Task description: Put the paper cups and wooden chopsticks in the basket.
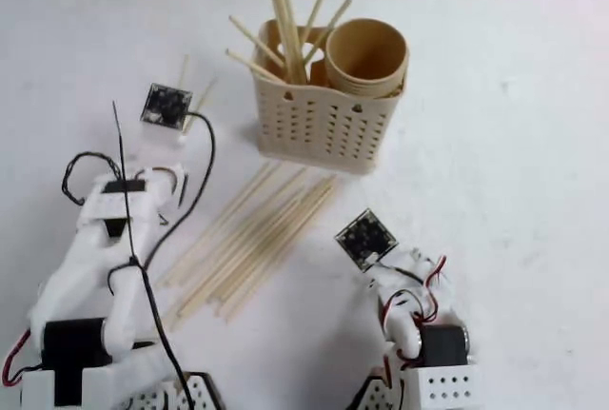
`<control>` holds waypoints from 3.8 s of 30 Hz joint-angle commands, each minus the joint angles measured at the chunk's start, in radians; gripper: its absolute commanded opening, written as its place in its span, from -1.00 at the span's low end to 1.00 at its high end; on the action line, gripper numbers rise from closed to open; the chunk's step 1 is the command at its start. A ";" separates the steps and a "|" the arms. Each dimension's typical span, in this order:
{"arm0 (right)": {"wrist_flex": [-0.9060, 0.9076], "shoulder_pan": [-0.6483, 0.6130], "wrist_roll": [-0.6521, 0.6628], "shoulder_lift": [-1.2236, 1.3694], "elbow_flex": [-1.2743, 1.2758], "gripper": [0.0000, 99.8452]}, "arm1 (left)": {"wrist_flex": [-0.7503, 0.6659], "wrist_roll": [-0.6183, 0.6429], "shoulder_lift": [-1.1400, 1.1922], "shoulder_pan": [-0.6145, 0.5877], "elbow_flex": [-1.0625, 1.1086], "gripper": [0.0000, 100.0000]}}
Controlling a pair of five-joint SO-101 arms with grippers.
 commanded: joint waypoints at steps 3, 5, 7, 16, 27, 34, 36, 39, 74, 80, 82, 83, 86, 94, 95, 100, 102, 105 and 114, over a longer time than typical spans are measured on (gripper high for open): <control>0.001 -0.007 0.011 -0.004 0.009 -0.96 | 0.097 -0.034 -0.008 -0.005 -0.051 -0.91; 0.001 -0.007 0.011 -0.004 0.009 -0.96 | 0.236 -0.051 -0.008 -0.007 -0.137 -0.94; 0.001 -0.007 0.011 -0.004 0.009 -0.96 | 0.397 -0.041 -0.002 -0.010 -0.252 -0.96; 0.001 -0.007 0.012 -0.004 0.009 -0.96 | 0.684 -0.124 0.004 0.004 -0.427 -0.96; 0.001 -0.007 0.012 -0.004 0.009 -0.96 | 0.608 -0.175 0.001 0.005 -0.229 -0.81; 0.001 -0.007 0.012 -0.004 0.009 -0.96 | 0.623 -0.186 -0.007 -0.038 -0.229 -0.73; 0.001 -0.007 0.012 -0.004 0.009 -0.96 | 0.660 -0.186 -0.007 -0.061 -0.262 -0.73; -0.001 -0.007 0.012 -0.004 0.009 -0.96 | 0.672 -0.178 -0.007 -0.067 -0.327 -0.73; 0.001 -0.007 0.012 -0.004 0.009 -0.96 | 0.632 -0.057 0.604 0.116 -0.764 -0.94; 0.001 -0.007 0.012 -0.004 0.009 -0.96 | 0.637 -0.051 0.595 0.114 -0.775 -0.95; 0.001 -0.007 0.012 -0.004 0.009 -0.96 | 0.664 -0.049 0.562 0.114 -0.792 -0.95; 0.001 -0.007 0.012 -0.004 0.009 -0.96 | 0.686 -0.048 0.536 0.117 -0.804 -0.95; 0.001 -0.007 0.012 -0.004 0.009 -0.96 | 0.770 -0.014 0.420 0.117 -0.853 -0.95; -0.001 -0.007 0.012 -0.004 0.009 -0.96 | 0.884 0.035 -0.084 0.217 -0.905 -0.96; -0.001 -0.007 0.012 -0.004 0.009 -0.96 | 0.881 0.060 -0.153 0.245 -0.907 -0.96; -0.001 -0.007 0.012 -0.004 0.009 -0.96 | 0.669 0.106 -0.401 0.414 -0.901 -0.95; -0.001 -0.007 0.014 -0.004 0.009 -0.96 | 0.520 0.106 -0.421 0.460 -0.905 -0.95; -0.001 -0.007 0.014 -0.004 0.009 -0.96 | 0.296 0.106 -0.397 0.501 -0.901 -0.95; 0.001 -0.007 0.014 -0.004 0.009 -0.96 | -0.172 0.107 -0.105 0.506 -0.948 -0.95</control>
